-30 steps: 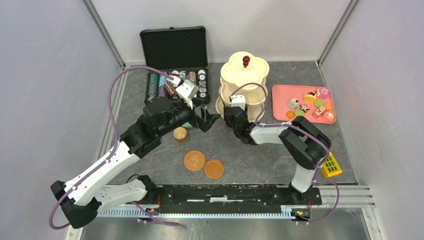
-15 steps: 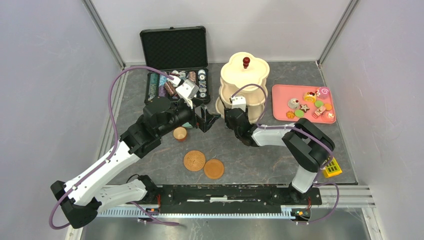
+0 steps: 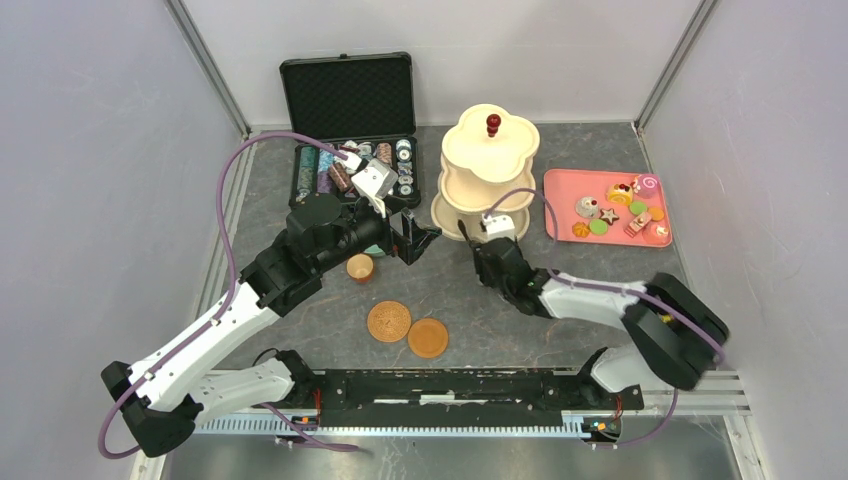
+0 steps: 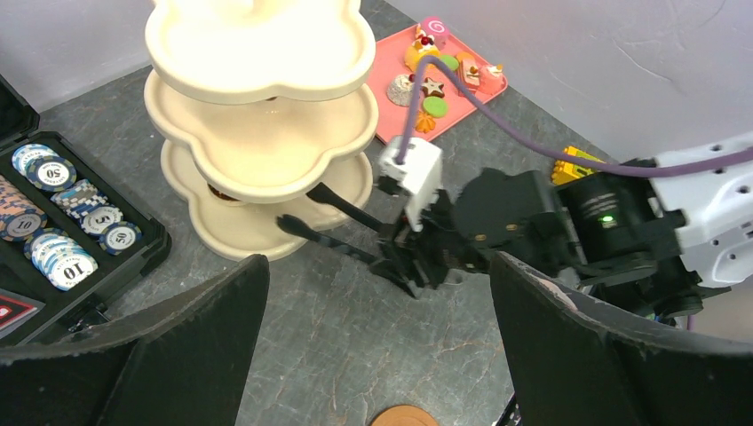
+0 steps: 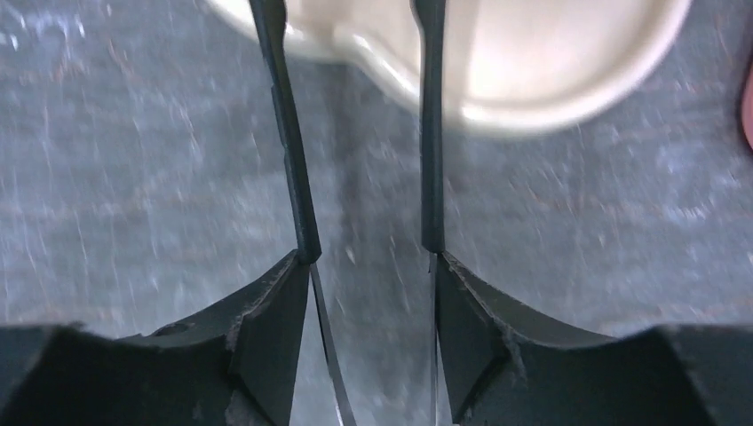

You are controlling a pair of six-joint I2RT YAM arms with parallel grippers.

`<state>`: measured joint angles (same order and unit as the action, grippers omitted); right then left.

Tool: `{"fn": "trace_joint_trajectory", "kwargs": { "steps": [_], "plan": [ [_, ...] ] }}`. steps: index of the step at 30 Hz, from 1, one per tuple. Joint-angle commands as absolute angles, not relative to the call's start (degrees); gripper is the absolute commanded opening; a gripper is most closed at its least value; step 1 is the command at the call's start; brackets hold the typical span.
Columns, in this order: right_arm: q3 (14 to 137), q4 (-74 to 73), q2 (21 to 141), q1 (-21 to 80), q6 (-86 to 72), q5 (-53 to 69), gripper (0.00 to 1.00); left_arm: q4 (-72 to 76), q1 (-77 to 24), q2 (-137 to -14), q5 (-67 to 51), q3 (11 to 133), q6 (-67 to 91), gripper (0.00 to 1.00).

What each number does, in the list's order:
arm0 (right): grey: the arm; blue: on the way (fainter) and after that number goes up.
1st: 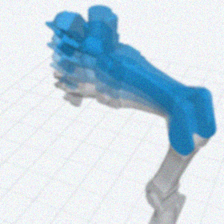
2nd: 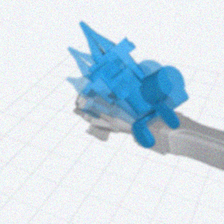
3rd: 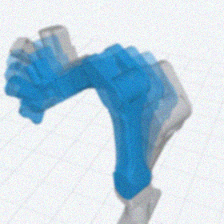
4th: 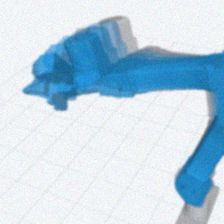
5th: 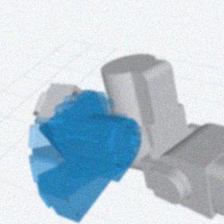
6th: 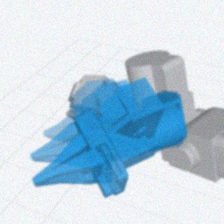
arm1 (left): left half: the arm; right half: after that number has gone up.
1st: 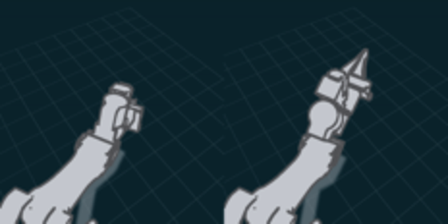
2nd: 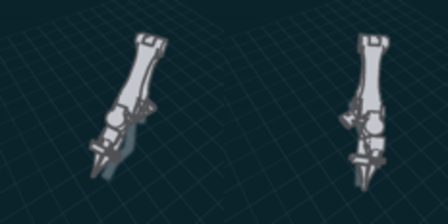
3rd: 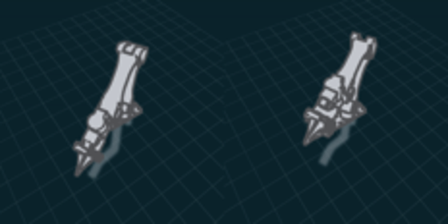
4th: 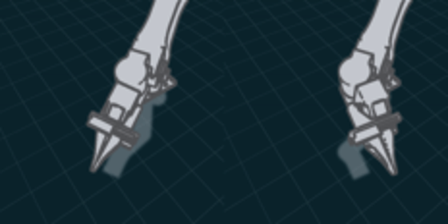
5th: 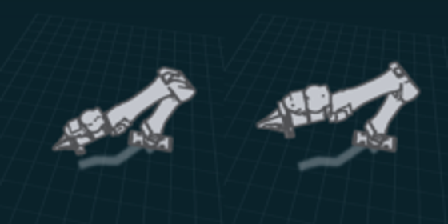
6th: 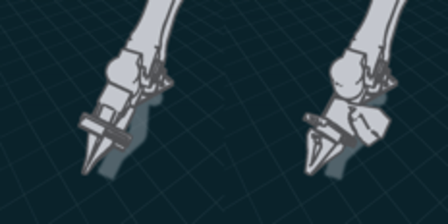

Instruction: Serve the afternoon tea

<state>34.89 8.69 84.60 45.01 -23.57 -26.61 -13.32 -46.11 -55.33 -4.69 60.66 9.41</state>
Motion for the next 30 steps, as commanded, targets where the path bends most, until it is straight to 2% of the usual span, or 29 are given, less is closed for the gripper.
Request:
{"fn": "trace_joint_trajectory", "kwargs": {
  "steps": [1,9,13,20,25,30],
  "plan": [
    [29.64,1.78,72.58,45.35,-21.66,-24.99,0.53,-11.10,-46.32,-54.29,-5.45,60.91,11.51,1.00],
    [27.19,-19.35,51.65,42.37,-22.07,-35.00,0.49,-11.07,-46.34,-54.49,-5.82,60.91,11.65,1.00],
    [29.27,-21.50,48.02,30.32,-18.68,-32.00,0.48,-10.96,-46.33,-54.23,-5.93,60.82,11.78,1.00],
    [40.54,-23.60,57.02,11.69,-12.09,-27.48,0.49,-10.98,-46.36,-53.84,-5.78,60.82,11.69,1.00],
    [45.52,-23.97,63.35,-3.68,-10.11,-17.56,0.49,-10.94,-46.37,-53.42,-6.04,60.91,11.85,1.00],
    [46.91,-23.16,67.61,-10.46,-10.74,-13.59,0.49,-10.81,-46.54,-53.22,-6.36,60.91,12.04,1.00]
  ]
}}
